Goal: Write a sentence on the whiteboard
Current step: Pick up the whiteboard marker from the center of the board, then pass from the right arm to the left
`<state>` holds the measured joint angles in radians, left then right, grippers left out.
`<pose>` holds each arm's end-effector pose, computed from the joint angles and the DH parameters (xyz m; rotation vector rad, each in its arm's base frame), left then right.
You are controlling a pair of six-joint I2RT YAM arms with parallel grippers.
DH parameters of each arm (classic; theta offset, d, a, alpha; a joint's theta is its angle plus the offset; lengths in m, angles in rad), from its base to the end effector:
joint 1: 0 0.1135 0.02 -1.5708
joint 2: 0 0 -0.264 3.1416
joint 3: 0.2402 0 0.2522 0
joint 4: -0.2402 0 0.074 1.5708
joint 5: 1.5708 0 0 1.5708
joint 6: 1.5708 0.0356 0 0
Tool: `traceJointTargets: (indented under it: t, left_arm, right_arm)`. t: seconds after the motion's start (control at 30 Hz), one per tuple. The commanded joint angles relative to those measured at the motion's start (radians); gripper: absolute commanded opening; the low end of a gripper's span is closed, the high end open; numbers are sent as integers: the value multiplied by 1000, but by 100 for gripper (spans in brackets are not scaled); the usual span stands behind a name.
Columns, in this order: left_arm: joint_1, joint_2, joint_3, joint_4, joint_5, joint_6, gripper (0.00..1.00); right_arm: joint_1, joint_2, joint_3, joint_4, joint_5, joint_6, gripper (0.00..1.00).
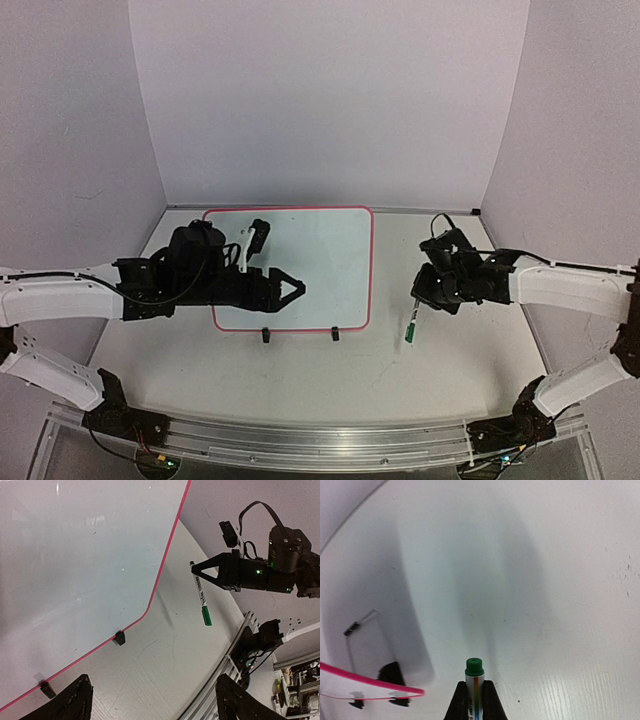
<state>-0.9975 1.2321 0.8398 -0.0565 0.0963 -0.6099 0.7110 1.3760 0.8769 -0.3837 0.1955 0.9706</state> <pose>0.1491 -0.2372 0.2768 0.4895 2.1478 -1.0697 0.2181 0.1787 0.2238 0.4101 2.4643 0.5032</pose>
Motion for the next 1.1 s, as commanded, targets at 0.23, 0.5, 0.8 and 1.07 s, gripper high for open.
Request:
traceJointTargets:
  t: [0.23,0.5,0.8,1.07]
  left_arm:
    - [-140,180,87,300,-4,-143,86]
    - [-177,282,148,342,48,-164,86]
    - [-177,306,162,382,87,-183,49]
    - [-177,302,143,390,90,-192,9]
  right_arm:
    - [203,-129,170,80,149,88,0]
    - [305,-47,271,183,205,77,0]
    - [337,10,308,220,198,69,0]
    - [339,12,300,226,201,68,0]
